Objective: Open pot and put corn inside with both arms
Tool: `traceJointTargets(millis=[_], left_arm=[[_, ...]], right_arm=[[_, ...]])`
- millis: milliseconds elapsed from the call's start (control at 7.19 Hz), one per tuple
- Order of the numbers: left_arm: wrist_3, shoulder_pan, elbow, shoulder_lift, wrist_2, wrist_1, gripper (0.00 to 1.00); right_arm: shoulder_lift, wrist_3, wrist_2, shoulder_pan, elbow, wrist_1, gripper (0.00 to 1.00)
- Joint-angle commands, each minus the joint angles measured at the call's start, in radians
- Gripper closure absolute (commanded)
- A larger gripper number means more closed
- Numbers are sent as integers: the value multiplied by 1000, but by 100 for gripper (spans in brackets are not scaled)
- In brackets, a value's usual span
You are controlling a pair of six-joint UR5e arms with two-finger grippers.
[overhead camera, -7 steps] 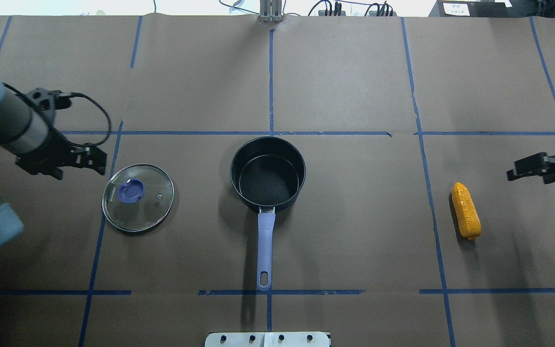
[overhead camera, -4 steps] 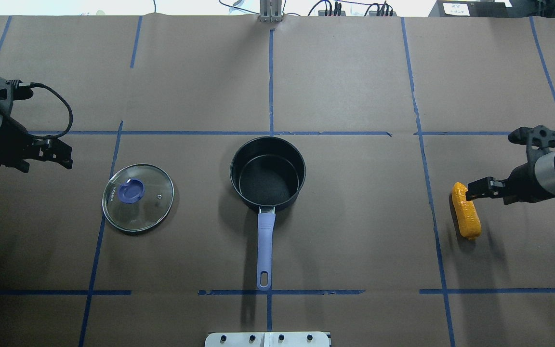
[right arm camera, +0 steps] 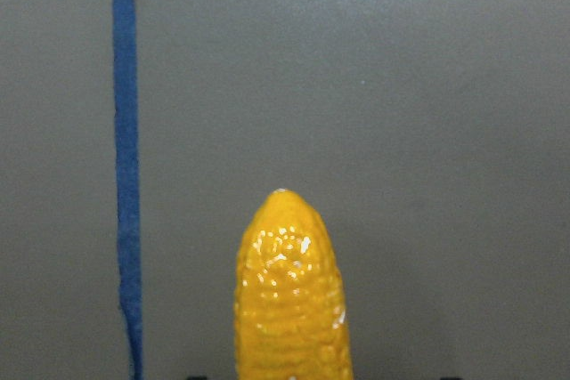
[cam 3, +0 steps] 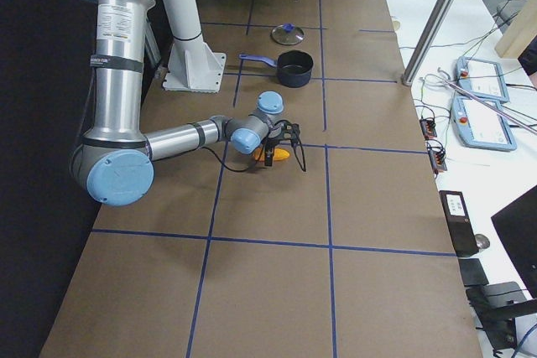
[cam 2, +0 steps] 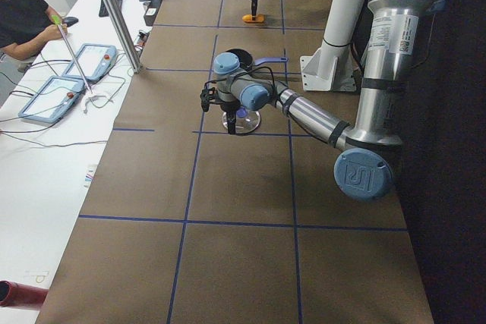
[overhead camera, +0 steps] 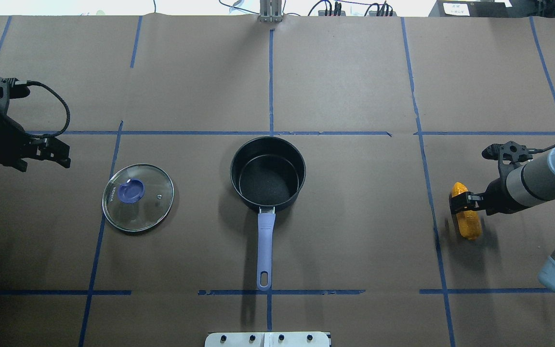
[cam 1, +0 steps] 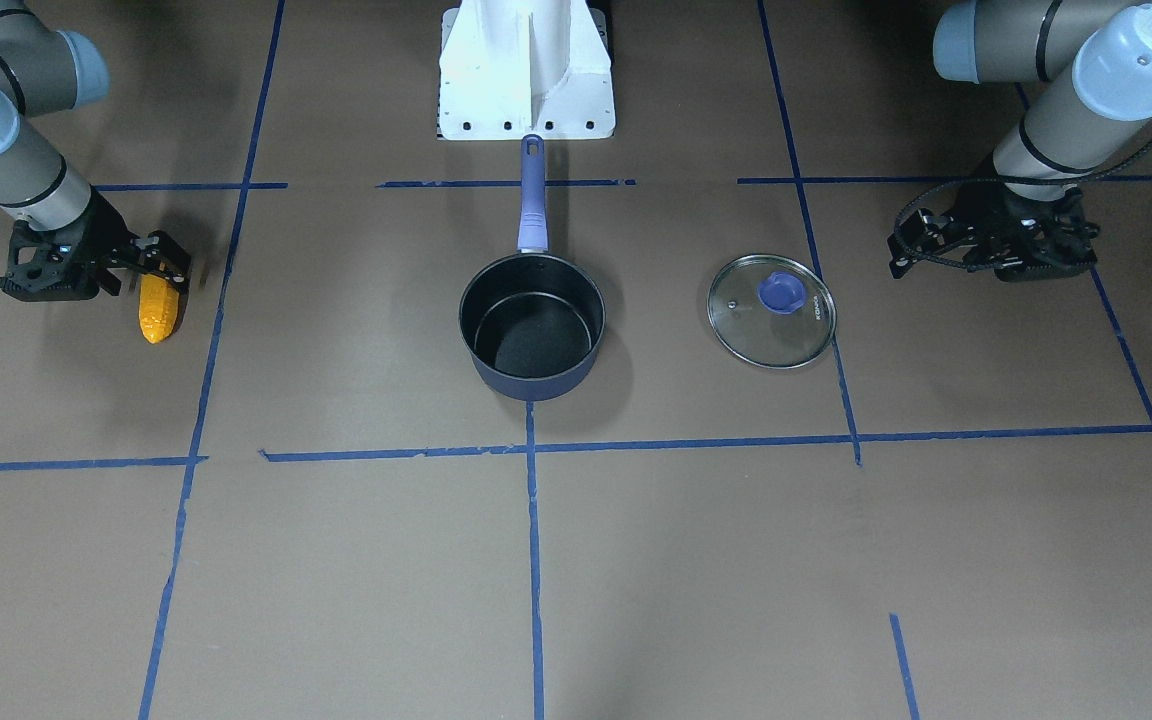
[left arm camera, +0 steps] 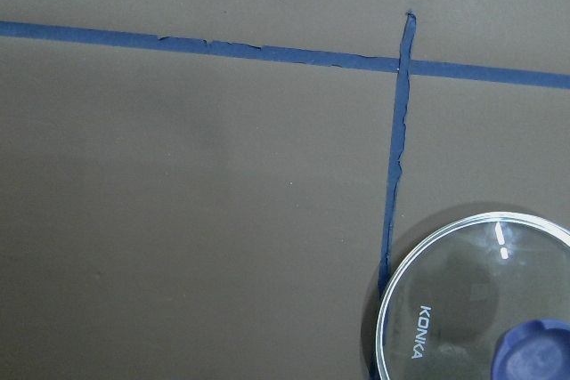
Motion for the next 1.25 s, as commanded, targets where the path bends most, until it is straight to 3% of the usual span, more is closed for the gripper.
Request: traceJointTargets(millis=[0,139,417,557,696,835,1113], left_arm=[[-2,0,-2,5,-1,1,0],[-2,0,-2,8,0,1,0],[-2,0,-7,9,0,1,0],[-2,-2,-10,9,0,2,0],[-2,-3,-10,9,0,2,0],[-2,-3,-10,15,0,2,0],[-2,-5,-18,23,0,2,0]], right_arm=[[12,-3,1,-4,-9,0,84],[12,-5,3,-4,0,0,100],[36,-20,18,-6,35,-7,100],[99,-4,85,-6,91,-30,100],[228,54,139,-6,119,-147,100],[421,178,132,-24,89,-280,100],[715,373,80,-72,-102,-323,100]])
